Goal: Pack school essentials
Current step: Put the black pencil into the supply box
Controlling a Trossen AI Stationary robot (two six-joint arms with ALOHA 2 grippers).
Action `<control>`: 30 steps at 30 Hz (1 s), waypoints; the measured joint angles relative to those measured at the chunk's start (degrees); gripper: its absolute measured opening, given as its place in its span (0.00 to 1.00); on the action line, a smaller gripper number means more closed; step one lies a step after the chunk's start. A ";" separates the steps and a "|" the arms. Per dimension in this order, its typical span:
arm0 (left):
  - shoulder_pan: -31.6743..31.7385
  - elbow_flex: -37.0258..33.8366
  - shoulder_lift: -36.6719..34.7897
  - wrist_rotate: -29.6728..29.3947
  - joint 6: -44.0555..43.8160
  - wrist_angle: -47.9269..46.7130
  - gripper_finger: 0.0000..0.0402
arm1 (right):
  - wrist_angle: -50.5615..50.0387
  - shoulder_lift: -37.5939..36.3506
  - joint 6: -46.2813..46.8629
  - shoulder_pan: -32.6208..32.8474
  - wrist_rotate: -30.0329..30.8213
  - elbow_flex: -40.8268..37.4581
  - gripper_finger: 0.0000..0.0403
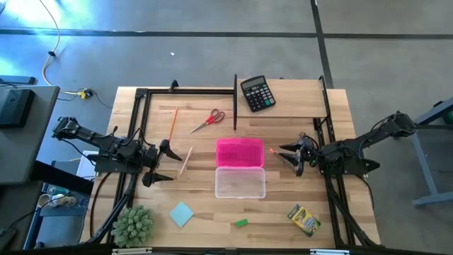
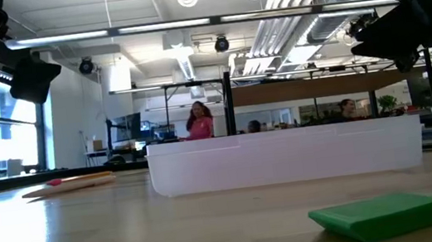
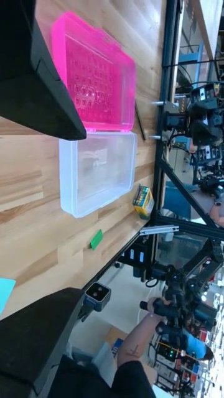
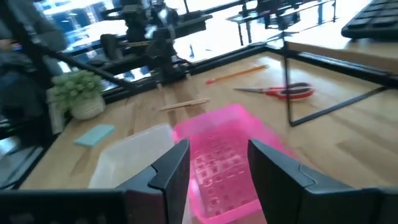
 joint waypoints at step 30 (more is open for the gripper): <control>-0.01 0.00 0.00 -0.02 -3.13 0.02 1.00 | -70.39 25.78 44.11 -0.02 -4.86 37.28 0.38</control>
